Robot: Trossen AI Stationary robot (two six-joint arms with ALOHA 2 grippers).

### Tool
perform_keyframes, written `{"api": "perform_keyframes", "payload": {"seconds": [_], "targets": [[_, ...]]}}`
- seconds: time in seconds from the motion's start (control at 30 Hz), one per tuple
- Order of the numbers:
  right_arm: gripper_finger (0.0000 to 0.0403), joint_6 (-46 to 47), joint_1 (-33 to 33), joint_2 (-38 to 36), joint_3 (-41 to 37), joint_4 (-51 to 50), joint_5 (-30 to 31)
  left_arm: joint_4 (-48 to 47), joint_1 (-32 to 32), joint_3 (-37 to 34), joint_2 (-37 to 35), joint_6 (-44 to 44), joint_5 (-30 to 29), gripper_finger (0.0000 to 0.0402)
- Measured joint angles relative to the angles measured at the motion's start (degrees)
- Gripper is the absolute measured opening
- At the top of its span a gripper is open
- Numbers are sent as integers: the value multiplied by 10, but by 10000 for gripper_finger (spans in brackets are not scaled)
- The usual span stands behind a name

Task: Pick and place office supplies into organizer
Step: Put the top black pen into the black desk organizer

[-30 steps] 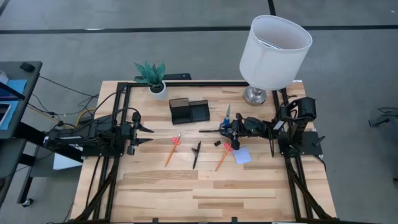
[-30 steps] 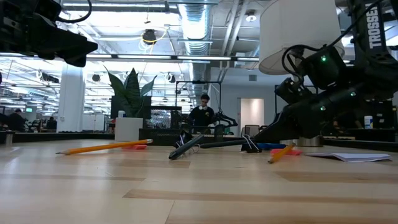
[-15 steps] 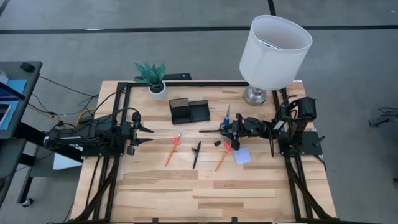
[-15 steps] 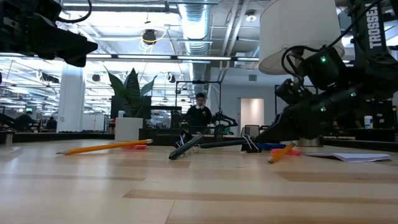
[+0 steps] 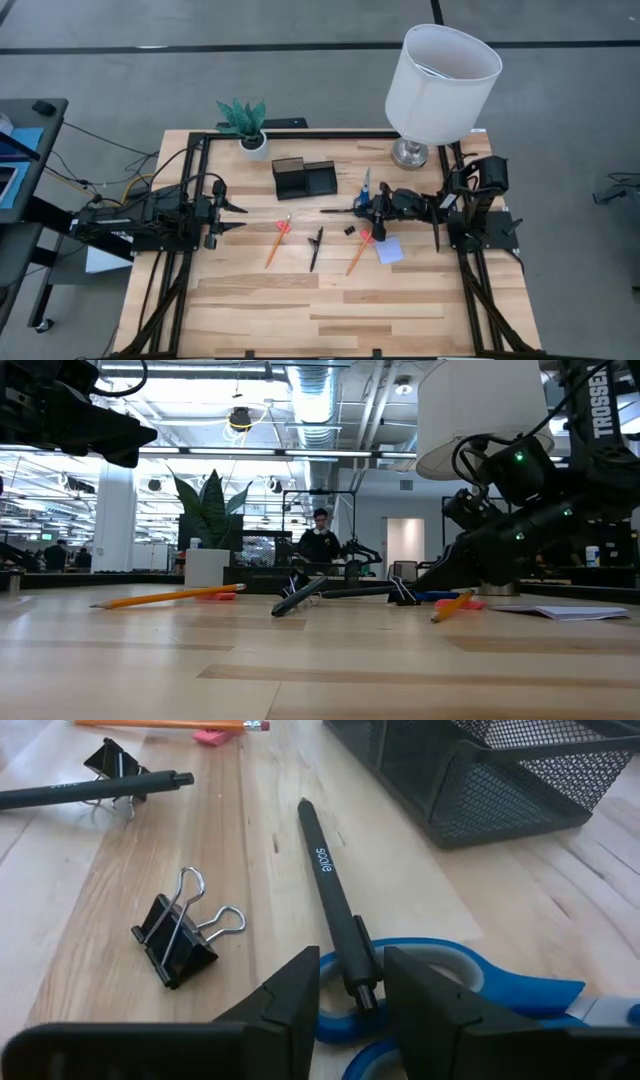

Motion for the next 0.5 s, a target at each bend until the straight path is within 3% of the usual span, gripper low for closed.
{"api": "perform_keyframes", "payload": {"seconds": [0.5], "targets": [[18,10,-21,0,1,-8,0,0,0,0,0,0,0,144]]}}
